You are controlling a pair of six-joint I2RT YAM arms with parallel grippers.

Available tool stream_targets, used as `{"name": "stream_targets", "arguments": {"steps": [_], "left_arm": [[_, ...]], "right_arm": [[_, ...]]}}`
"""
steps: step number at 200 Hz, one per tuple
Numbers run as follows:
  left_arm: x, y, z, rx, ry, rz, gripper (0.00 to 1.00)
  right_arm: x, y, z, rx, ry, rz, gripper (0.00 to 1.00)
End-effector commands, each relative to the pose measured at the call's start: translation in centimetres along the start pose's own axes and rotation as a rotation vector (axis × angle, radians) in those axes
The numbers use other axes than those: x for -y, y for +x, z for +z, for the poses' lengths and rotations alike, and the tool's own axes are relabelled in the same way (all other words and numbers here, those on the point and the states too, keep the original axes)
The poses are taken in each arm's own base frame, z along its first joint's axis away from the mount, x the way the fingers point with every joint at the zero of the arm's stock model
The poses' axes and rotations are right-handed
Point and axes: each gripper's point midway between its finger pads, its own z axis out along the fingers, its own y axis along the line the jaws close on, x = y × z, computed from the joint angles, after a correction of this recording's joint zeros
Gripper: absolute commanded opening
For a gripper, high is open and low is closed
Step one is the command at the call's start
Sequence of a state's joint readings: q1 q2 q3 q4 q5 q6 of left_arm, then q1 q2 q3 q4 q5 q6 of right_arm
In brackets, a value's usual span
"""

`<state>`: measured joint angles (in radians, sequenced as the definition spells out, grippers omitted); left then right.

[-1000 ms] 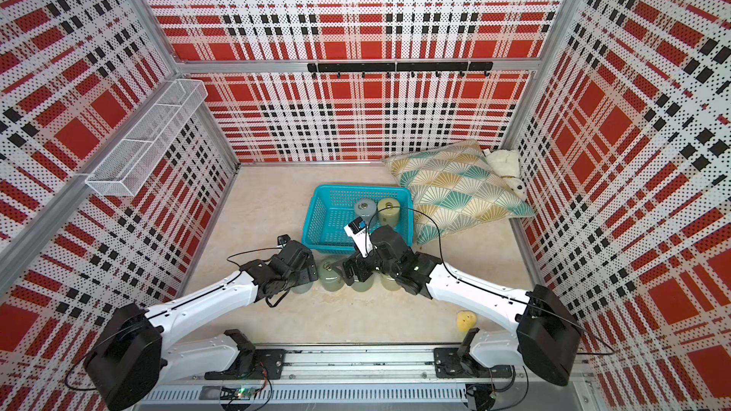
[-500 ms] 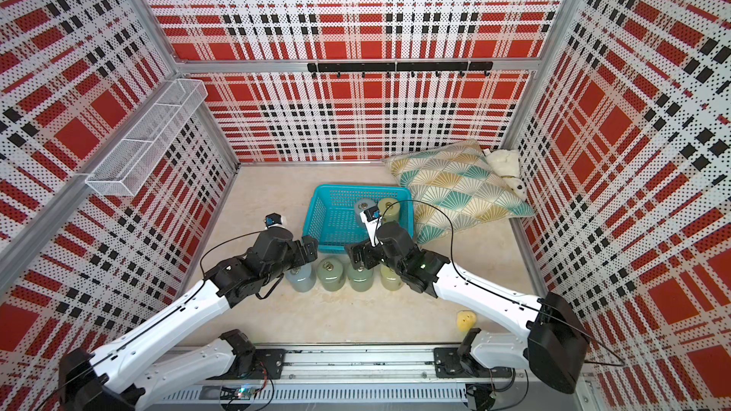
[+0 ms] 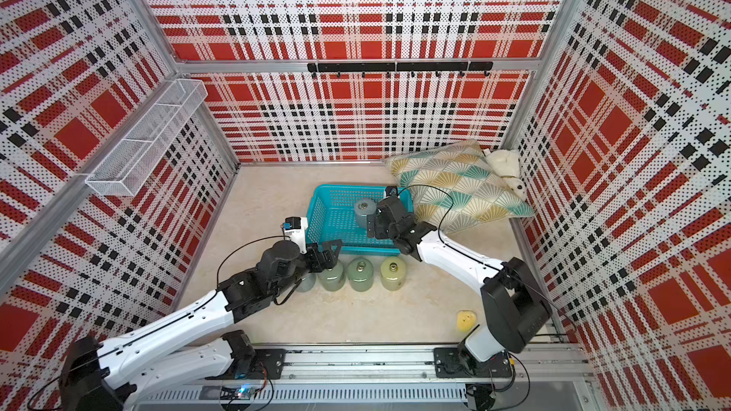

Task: Take the tea canister out of the basket
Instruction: Place the tea canister at the center of the board, then pick up the tea canister from the basket.

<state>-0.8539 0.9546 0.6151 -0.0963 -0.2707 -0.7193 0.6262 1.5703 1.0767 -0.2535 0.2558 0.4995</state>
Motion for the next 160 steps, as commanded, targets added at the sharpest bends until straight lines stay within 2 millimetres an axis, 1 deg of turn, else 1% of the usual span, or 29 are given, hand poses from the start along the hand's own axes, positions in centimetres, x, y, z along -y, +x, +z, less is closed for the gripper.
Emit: {"name": "stream_targets", "arguments": {"steps": [1,32,65,97,112,160], "left_arm": [[1.8,-0.6,0.2,0.052,0.082,0.023,0.98],[1.6,-0.2,0.4,0.053,0.083,0.036,0.99],[2.0,-0.5,-0.3,0.071,0.117,0.063,0.99],[2.0,-0.6,-0.7,0.083,0.129,0.078,1.0],[1.9,-0.7,-0.7,0.085,0.125,0.087,1.0],[1.7,-0.4,-0.6,0.077,0.125,0.091,1.0]], "right_arm": [[1.7,-0.6,1.9,-0.027,0.065,0.032,0.98],[2.3,-0.6,5.3,-0.08,0.102,0.04,0.94],[2.7,-0.9,7.9,-0.109,0.139,0.049,0.94],[2.8,-1.0,9.8,-0.136,0.167,0.053,0.93],[3.0,-0.9,10.4,-0.148,0.184,0.049,0.91],[3.2,-0.2,12.3,-0.183,0.21,0.037,0.92]]}}
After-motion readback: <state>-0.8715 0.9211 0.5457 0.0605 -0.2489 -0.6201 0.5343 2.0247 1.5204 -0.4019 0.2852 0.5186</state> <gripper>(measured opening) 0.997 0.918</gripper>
